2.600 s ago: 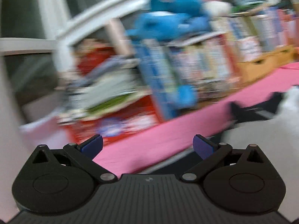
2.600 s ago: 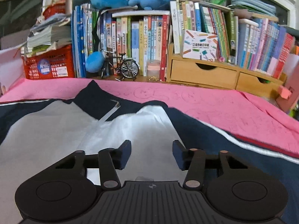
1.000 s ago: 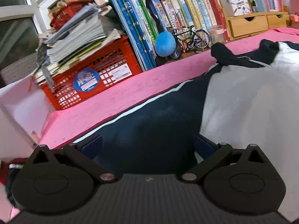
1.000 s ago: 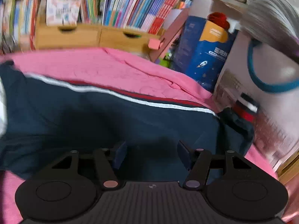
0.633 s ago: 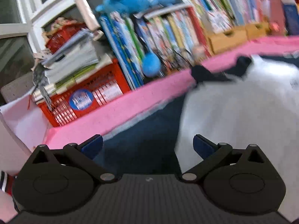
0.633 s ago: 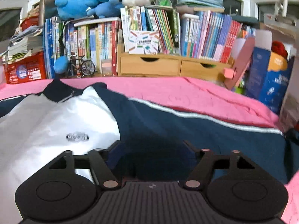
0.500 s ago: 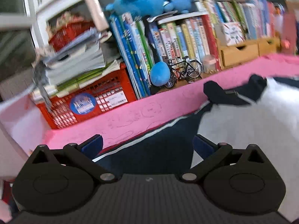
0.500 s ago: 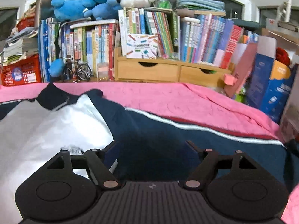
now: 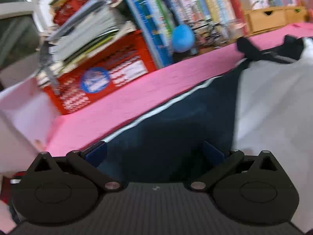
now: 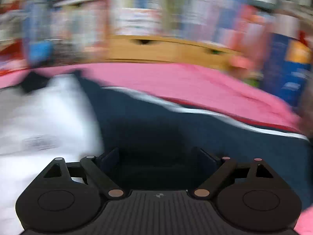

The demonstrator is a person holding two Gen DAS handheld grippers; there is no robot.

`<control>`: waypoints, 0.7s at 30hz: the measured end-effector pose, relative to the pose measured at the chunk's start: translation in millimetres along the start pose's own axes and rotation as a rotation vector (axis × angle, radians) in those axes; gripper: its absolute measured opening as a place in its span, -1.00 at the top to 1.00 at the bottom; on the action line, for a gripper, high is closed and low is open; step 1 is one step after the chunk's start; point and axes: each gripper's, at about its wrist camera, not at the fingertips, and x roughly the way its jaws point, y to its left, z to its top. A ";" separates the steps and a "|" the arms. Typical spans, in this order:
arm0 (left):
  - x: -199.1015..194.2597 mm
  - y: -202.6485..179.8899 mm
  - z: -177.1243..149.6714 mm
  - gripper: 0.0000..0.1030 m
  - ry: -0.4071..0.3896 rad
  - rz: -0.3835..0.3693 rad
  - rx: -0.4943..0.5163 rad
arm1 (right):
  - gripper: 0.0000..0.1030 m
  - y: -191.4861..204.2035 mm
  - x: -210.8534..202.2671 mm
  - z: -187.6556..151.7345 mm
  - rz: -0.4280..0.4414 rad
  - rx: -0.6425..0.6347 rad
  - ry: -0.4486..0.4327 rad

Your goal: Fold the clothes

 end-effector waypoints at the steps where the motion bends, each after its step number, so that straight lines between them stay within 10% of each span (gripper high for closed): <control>1: 0.6 4.6 -2.8 -1.00 0.004 0.004 -0.011 | -0.69 -14.9 4.0 0.6 -0.045 0.017 0.004; 5: 5.3 25.3 -12.3 -1.00 0.036 0.079 -0.062 | -0.69 -79.1 14.6 -0.7 -0.282 0.107 0.036; 10: -27.5 32.4 -7.9 -1.00 0.005 0.053 -0.132 | -0.58 -111.6 -26.1 -15.8 -0.278 0.233 0.019; 15: -70.4 6.8 10.7 -1.00 -0.093 -0.116 -0.130 | -0.70 -58.6 -63.1 -17.1 -0.130 0.058 -0.076; 21: -54.0 -29.7 2.8 -1.00 -0.020 -0.134 -0.074 | -0.62 -86.6 -35.8 -12.4 -0.287 0.039 -0.076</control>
